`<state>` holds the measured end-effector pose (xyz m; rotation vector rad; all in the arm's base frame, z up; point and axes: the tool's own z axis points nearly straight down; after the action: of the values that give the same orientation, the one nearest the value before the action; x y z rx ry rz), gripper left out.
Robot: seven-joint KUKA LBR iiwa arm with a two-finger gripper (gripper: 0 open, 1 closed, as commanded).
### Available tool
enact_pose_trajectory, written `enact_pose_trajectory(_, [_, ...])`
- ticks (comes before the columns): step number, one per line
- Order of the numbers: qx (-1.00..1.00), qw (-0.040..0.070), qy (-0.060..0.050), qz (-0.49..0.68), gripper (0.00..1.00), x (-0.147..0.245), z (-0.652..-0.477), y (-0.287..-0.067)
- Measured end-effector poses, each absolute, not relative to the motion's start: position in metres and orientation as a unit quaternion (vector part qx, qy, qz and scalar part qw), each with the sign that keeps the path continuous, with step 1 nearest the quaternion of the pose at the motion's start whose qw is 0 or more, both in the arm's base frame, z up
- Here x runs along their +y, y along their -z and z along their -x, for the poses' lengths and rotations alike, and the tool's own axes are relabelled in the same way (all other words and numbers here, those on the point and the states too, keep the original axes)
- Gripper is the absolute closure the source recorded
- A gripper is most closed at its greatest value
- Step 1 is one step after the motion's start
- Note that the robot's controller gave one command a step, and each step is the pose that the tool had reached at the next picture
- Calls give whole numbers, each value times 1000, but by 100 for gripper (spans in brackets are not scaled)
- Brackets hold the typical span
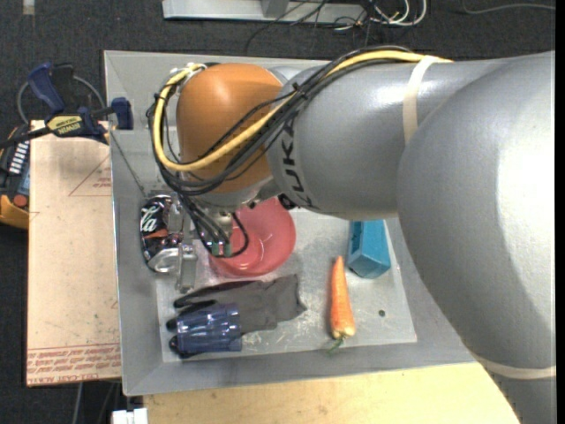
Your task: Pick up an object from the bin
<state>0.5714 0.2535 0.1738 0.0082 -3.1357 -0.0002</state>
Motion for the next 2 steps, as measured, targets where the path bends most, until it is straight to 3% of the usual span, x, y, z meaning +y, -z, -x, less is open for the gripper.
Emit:
enact_pose_trajectory(1, [-1000,0,1,0,0,252,-573,-179])
enact_pose_trajectory(2, [-964,-3,1,-265,0,190,-561,-86])
